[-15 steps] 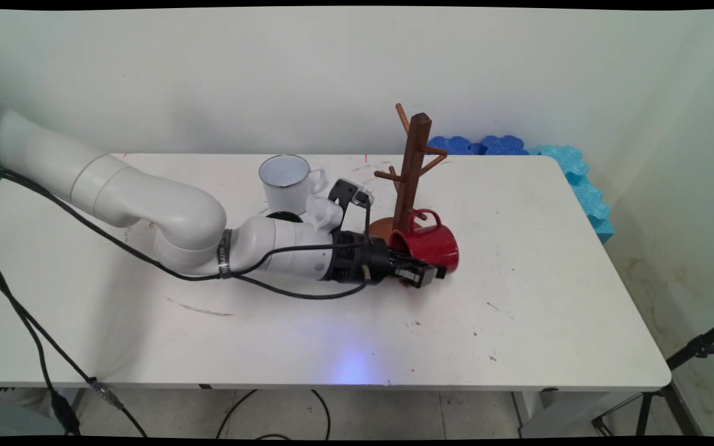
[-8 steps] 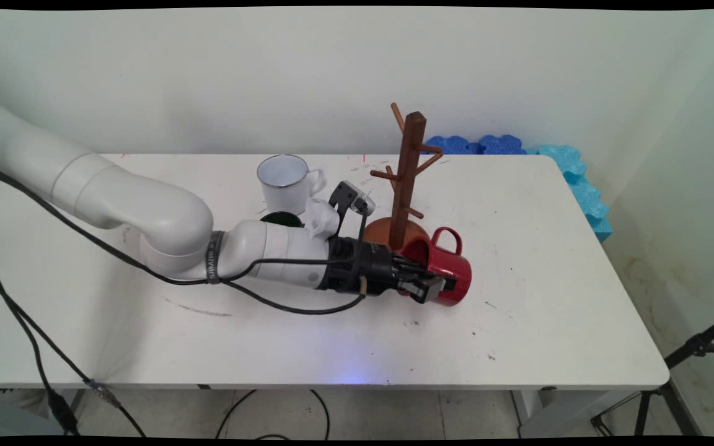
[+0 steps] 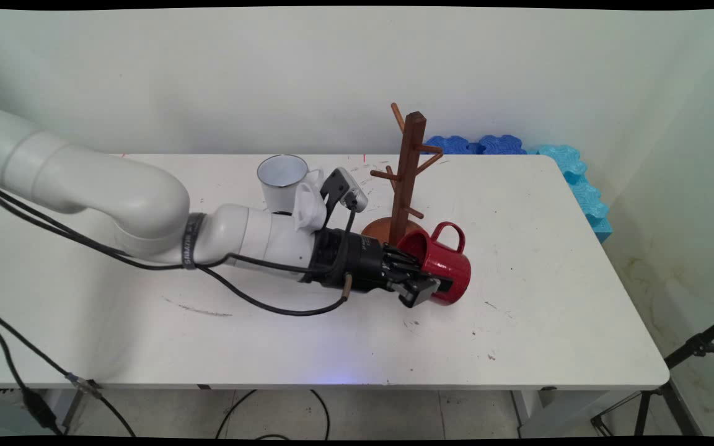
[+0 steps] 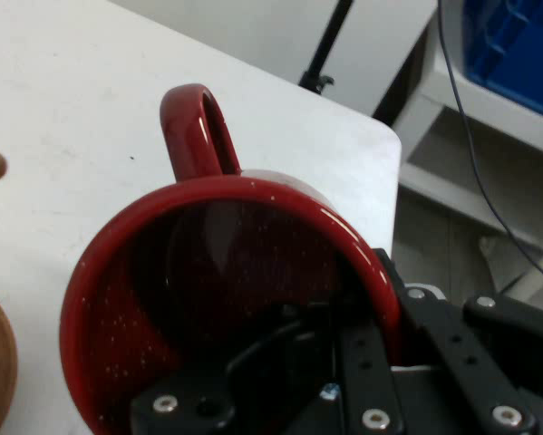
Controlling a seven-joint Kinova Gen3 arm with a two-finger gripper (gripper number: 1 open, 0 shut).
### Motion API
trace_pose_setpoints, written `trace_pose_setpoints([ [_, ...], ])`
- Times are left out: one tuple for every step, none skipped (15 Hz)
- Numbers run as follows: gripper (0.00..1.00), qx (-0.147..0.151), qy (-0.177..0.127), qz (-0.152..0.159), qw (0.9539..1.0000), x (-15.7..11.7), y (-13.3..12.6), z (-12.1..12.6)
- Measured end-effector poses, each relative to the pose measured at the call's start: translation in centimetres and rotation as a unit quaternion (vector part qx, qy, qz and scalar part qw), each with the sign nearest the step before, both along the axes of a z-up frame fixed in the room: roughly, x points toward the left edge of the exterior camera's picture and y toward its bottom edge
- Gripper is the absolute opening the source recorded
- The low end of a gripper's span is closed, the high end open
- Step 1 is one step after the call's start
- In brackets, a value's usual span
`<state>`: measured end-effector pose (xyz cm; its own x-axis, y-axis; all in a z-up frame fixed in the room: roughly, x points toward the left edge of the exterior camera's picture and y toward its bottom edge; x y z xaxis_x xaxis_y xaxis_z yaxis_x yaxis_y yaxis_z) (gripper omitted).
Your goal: Place the picked object on the table
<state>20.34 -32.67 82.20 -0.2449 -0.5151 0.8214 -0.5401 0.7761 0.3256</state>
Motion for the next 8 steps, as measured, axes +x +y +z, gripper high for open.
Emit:
trace_pose_setpoints([
  [0.0,-0.004,-0.006,-0.008,0.9999,0.1,0.0,0.5],
  [0.0,-0.008,-0.016,-0.019,0.9997,0.3,0.1,1.2],
  [0.0,-0.013,-0.026,-0.027,0.9992,0.5,0.1,2.0],
  [0.0,-0.018,-0.035,-0.034,0.9987,0.8,0.2,2.5],
  [0.0,-0.025,-0.05,-0.043,0.9975,1.1,0.3,3.3],
  [0.0,-0.03,-0.065,-0.049,0.9963,1.5,0.3,3.9],
  [0.0,-0.032,-0.079,-0.055,0.9948,1.8,0.4,4.3],
  [0.0,-0.033,-0.09,-0.059,0.9937,2.0,0.5,4.6],
])
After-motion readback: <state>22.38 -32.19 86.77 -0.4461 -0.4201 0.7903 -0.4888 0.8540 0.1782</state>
